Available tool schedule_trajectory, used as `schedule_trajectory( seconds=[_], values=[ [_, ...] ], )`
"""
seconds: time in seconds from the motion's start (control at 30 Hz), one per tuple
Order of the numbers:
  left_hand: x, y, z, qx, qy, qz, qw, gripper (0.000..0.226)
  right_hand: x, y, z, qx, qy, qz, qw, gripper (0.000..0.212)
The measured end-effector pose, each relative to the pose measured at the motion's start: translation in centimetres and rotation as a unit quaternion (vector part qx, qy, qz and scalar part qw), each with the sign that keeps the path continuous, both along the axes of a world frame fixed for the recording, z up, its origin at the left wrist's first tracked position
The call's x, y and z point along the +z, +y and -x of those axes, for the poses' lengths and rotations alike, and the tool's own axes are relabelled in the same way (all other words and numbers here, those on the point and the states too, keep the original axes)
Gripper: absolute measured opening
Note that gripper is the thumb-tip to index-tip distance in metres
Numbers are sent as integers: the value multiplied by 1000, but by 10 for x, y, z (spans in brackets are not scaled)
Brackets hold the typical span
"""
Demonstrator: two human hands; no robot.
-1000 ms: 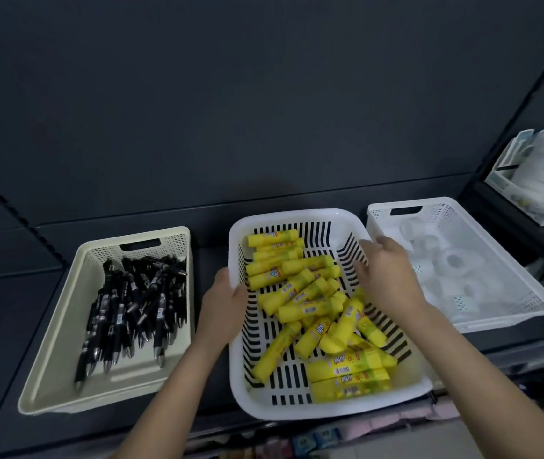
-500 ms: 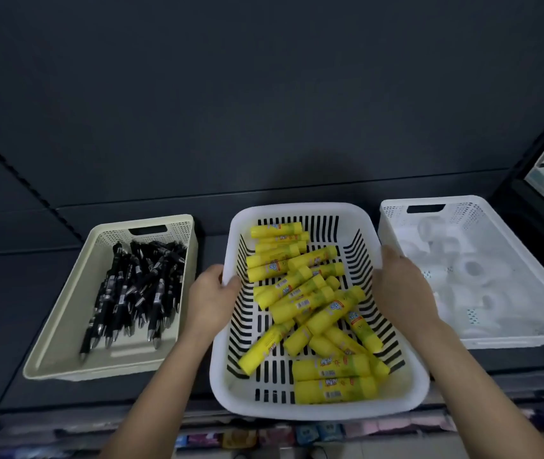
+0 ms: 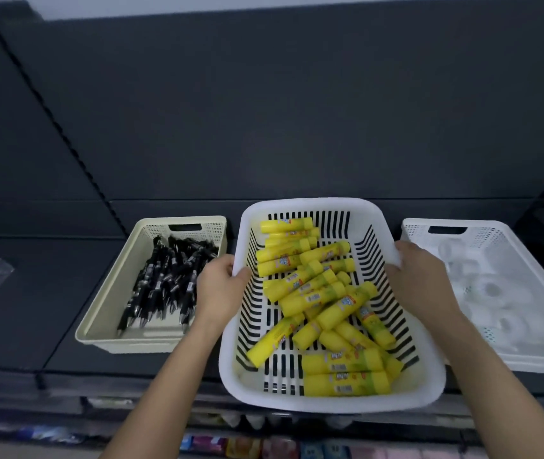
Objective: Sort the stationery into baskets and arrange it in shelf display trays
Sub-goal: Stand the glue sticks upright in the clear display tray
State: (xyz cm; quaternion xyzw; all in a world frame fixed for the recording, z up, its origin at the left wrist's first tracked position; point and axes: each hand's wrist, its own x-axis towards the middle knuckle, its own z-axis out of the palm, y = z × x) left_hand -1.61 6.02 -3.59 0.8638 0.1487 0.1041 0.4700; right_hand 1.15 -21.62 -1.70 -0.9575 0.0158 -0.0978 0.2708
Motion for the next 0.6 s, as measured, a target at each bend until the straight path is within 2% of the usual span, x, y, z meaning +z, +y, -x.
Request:
schedule_trajectory(
  seconds=[0.13, 0.3, 0.6],
  values=[
    [23, 25, 10, 3, -34, 5, 999, 18, 26, 19, 8, -5, -32, 9, 999, 3],
    [48, 68, 36, 9, -67, -15, 998, 24, 50, 64, 33, 1, -42, -14, 999, 9],
    [75, 165, 111, 56, -69, -29, 996, 15, 70, 166, 88, 47, -34, -72, 996, 16]
  ],
)
